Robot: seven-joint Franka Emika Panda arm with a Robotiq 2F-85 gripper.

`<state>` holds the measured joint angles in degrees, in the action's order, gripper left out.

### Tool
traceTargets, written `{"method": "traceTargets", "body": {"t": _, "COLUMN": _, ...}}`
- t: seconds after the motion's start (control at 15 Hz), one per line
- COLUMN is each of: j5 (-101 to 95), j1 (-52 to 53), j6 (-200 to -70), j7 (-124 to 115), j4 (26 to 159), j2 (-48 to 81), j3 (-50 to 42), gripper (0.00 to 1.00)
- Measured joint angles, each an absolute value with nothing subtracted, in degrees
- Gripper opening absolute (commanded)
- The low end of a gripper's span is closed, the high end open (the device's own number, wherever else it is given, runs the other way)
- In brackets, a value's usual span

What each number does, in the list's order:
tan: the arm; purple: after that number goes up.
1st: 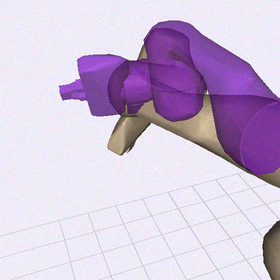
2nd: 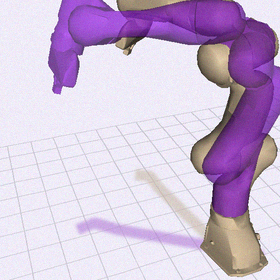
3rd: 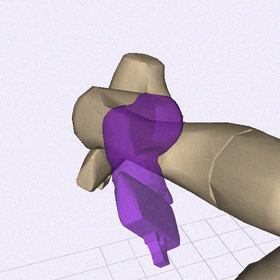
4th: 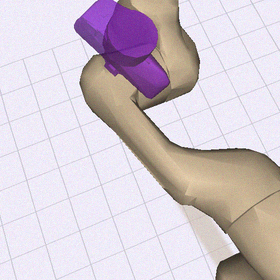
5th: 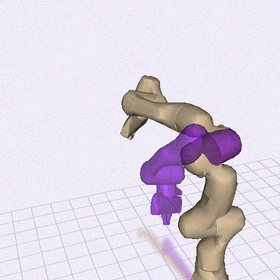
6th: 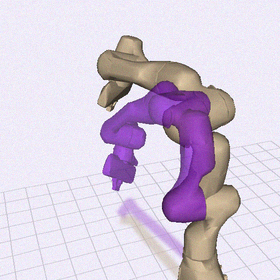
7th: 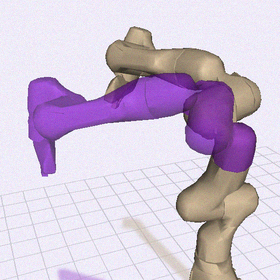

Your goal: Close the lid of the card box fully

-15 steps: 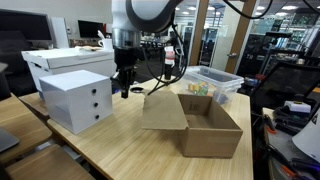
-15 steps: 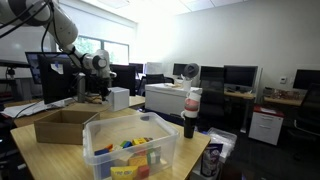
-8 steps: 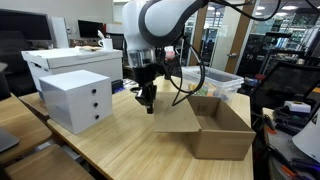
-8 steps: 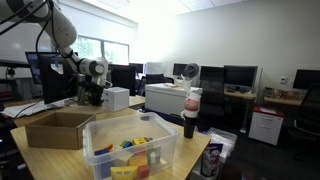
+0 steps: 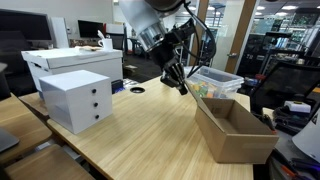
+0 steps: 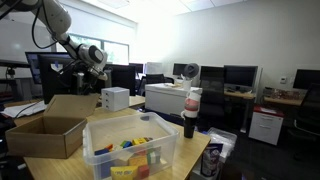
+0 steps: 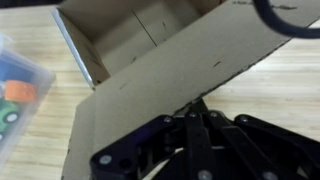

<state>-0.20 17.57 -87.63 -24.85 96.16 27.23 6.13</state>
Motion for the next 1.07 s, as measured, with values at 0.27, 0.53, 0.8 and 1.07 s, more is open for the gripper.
{"method": "traceTargets", "body": {"t": 0.27, "j5": -0.1, "j1": 18.5, "j6": -75.3, "j7": -30.5, "j4": 93.0, "j2": 26.9, "j3": 6.2, "gripper": 0.02}}
{"method": "traceTargets", "body": {"t": 0.53, "j5": 0.0, "j1": 18.7, "j6": -70.7, "j7": -32.7, "j4": 92.3, "j2": 26.9, "j3": 6.1, "gripper": 0.02}}
{"method": "traceTargets", "body": {"t": 0.8, "j5": 0.0, "j1": 18.6, "j6": -70.6, "j7": -32.7, "j4": 93.2, "j2": 26.9, "j3": 5.8, "gripper": 0.02}}
{"method": "traceTargets", "body": {"t": 1.07, "j5": 0.7, "j1": 17.9, "j6": -71.0, "j7": -32.7, "j4": 95.2, "j2": 26.9, "j3": 5.2, "gripper": 0.02}}
